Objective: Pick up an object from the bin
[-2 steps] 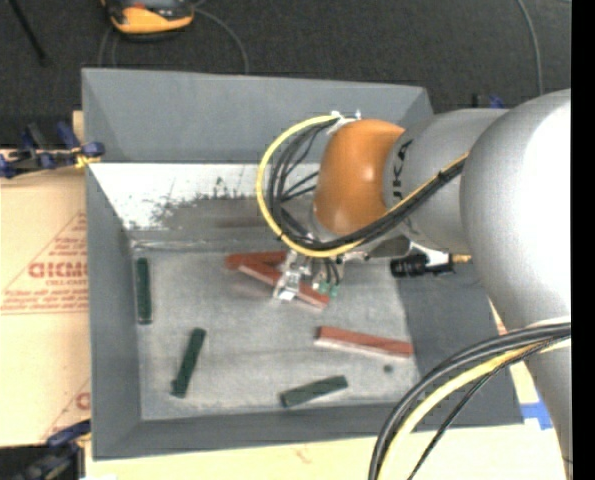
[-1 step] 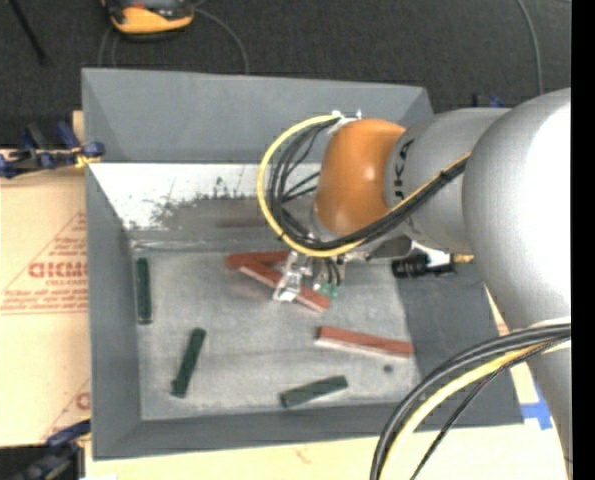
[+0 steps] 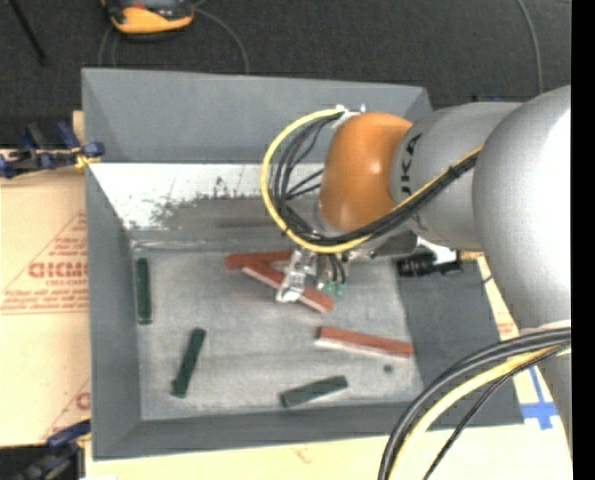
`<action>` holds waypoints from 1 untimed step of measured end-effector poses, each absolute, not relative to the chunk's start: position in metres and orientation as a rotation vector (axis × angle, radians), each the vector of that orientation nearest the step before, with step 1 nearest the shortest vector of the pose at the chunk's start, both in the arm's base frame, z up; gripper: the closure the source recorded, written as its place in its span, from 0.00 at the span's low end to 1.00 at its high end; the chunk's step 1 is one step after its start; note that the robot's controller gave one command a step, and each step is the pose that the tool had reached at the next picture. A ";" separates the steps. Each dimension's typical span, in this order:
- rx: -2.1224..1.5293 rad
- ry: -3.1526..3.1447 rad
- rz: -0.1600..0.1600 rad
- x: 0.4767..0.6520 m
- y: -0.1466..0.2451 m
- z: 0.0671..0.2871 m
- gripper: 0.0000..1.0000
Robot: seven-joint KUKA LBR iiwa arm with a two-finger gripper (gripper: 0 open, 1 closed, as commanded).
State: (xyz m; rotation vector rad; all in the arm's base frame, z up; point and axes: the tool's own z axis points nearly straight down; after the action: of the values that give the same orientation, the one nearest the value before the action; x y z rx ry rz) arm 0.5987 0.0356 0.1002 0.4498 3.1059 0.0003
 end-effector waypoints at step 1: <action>0.449 3.103 0.002 0.601 0.036 0.113 1.00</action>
Offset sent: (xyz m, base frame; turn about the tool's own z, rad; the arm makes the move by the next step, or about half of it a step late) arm 0.0000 -0.0002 0.0036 0.0000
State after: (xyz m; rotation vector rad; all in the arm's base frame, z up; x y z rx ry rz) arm 0.6011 0.0357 0.1130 0.4488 3.1027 0.0024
